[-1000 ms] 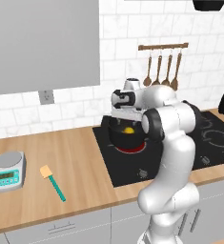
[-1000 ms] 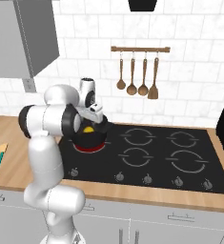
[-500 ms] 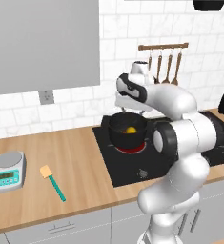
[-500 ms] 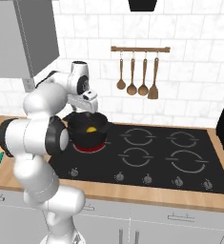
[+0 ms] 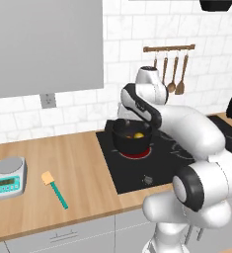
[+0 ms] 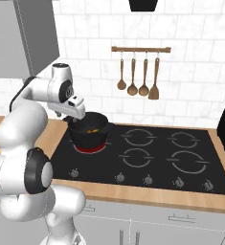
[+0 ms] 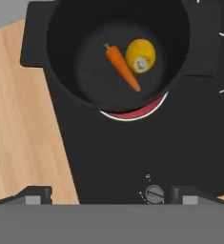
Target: Put the carrot and lemon in the pot. Retrieve the spatula and lightly stir the vegetables in the pot.
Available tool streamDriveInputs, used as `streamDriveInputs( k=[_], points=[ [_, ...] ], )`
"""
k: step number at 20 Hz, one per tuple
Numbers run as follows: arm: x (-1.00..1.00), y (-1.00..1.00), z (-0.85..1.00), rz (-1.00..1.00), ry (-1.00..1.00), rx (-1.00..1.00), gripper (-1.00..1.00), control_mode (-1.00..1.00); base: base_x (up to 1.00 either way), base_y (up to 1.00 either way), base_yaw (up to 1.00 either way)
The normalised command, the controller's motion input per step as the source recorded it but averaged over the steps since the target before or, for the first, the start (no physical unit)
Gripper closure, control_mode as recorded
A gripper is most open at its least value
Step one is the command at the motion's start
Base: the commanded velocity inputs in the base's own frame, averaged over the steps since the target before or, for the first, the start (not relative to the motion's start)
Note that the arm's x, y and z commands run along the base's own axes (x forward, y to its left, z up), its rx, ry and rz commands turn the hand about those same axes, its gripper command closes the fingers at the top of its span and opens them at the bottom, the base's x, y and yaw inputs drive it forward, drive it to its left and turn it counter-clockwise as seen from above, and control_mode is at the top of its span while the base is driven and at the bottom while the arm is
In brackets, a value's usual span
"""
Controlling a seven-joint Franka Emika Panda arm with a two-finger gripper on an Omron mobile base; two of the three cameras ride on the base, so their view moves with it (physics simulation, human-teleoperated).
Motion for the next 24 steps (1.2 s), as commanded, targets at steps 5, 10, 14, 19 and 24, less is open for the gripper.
streamDriveInputs(
  k=[5, 10, 14, 19, 24],
  points=[
    [-0.16, 0.15, 0.0, 0.0, 0.0, 0.0, -1.0, -1.0, 0.0, 0.0, 0.0],
    [-0.86, 0.94, -0.24, 0.05, 0.01, 0.0, -1.0, -1.0, 0.0, 0.0, 0.0],
    [-1.0, 1.0, -0.63, 0.15, 0.0, -0.03, -1.0, -1.0, 0.0, 0.0, 0.0],
    [-1.0, 1.0, -0.67, 0.17, 0.01, -0.06, -1.0, -1.0, 0.0, 0.0, 0.0],
    [-0.68, 1.0, -0.59, 0.13, 0.06, -0.03, -1.0, -1.0, 0.0, 0.0, 0.0]
  ],
)
